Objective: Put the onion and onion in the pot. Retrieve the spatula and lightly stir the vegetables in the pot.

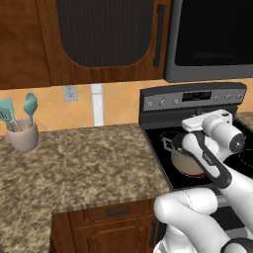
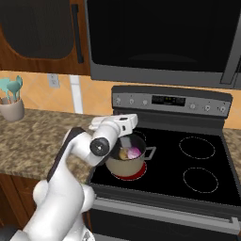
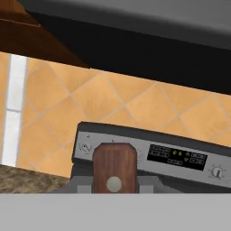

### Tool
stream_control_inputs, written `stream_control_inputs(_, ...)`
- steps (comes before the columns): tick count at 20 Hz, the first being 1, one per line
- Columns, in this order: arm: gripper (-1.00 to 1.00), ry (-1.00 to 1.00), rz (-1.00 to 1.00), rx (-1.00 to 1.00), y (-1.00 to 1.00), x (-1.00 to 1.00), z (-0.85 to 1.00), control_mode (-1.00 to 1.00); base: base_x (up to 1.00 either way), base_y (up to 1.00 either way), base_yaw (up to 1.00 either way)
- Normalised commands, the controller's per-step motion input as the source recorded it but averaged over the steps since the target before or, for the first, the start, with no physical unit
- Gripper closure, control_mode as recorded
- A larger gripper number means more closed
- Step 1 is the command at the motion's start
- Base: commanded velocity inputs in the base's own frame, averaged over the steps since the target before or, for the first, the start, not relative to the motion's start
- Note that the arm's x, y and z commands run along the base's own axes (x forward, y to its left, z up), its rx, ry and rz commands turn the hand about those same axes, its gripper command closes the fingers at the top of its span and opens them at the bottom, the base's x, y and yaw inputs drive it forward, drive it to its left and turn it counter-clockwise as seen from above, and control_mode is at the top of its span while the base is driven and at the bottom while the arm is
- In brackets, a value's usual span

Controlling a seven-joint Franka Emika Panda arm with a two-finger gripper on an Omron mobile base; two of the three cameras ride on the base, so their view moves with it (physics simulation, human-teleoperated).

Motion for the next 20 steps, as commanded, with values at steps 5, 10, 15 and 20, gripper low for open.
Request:
stream_control_inputs(5, 1.00, 0.10, 0.00, -0.03, 0.00, -0.16, 0.51, -1.00, 0.00, 0.00, 0.00)
stream_control_inputs(10, 1.00, 0.10, 0.05, 0.00, 0.07, -0.04, -0.10, -1.00, 0.00, 0.00, 0.00)
stream_control_inputs(15, 1.00, -0.02, 0.05, 0.00, 0.04, 0.05, -0.22, -1.00, 0.00, 0.00, 0.00)
stream_control_inputs(20, 1.00, 0.00, 0.05, 0.00, 0.00, 0.07, -0.51, -1.00, 0.00, 0.00, 0.00)
